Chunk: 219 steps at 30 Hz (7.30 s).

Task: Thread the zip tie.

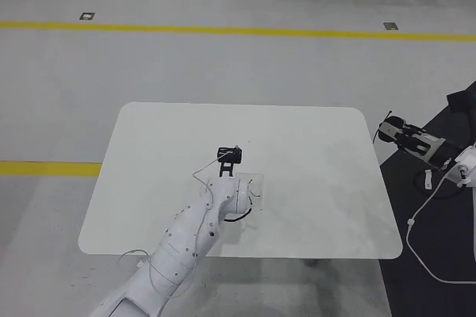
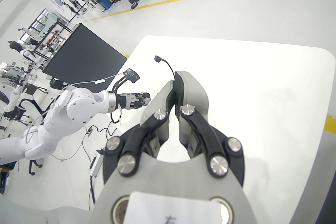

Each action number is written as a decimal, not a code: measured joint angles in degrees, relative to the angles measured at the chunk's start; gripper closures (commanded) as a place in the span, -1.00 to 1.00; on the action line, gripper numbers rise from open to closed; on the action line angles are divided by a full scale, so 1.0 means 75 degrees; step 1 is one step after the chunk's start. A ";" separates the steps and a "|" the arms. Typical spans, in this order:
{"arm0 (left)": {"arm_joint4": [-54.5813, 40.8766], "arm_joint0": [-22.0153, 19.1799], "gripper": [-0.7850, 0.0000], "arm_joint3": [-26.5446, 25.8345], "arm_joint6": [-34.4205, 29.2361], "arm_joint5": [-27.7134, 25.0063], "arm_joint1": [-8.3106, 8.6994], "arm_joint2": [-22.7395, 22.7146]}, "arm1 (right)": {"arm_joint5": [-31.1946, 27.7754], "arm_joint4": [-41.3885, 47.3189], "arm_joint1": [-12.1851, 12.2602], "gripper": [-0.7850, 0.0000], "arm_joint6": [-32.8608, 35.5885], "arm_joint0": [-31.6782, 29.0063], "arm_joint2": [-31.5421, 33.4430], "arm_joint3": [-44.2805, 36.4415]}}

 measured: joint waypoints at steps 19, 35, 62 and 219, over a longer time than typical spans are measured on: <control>0.0305 0.0141 -1.00 0.0027 -0.0115 0.0172 -0.0221 0.0112 | 0.0000 0.0000 0.0000 1.00 0.0000 0.0000 0.0000 0.0000; 0.0896 0.0568 -1.00 -0.1171 0.0609 -0.0482 -0.0142 0.0064 | 0.0000 0.0000 0.0000 1.00 0.0000 0.0000 0.0000 0.0000; -0.0220 -0.0543 -0.14 0.0076 -0.1300 -0.2763 -0.0757 0.0349 | 0.0000 0.0000 0.0000 1.00 0.0000 0.0000 0.0000 0.0000; 0.1406 -0.0826 1.00 0.1174 -0.1630 -0.2656 -0.1625 0.0292 | 0.0000 0.0000 0.0000 1.00 0.0000 0.0000 0.0000 0.0000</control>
